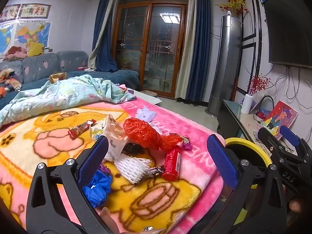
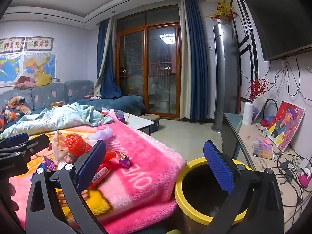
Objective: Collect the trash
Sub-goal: 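Move both tools toward the trash pile on the blanket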
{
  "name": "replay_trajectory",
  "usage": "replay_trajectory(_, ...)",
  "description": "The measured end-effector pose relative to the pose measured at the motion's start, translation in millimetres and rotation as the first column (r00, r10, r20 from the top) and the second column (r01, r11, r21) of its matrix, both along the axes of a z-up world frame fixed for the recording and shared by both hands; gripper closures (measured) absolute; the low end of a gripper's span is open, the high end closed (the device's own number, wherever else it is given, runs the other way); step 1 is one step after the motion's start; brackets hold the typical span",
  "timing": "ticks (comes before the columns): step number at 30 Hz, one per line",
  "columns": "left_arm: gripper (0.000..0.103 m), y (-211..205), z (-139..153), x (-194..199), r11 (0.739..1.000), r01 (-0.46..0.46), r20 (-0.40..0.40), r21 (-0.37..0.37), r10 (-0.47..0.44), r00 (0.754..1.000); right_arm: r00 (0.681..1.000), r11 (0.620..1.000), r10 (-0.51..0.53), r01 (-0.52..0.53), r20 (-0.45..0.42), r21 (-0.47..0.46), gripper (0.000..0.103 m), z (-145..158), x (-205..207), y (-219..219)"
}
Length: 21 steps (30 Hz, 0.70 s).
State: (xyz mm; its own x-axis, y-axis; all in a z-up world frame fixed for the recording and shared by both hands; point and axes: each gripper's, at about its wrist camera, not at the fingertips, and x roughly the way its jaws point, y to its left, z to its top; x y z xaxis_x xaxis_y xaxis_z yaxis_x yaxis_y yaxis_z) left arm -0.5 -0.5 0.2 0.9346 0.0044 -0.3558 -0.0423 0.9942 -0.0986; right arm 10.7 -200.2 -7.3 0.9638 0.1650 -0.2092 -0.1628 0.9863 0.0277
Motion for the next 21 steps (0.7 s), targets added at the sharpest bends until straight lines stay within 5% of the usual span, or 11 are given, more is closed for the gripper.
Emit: replay_trajectory(21,0.01,0,0,0,1.0,0.004,0.001,-0.006,-0.004,1.0,1.0,1.0,-0.003,0.003,-0.021,-0.014,0.006,-5,2,4)
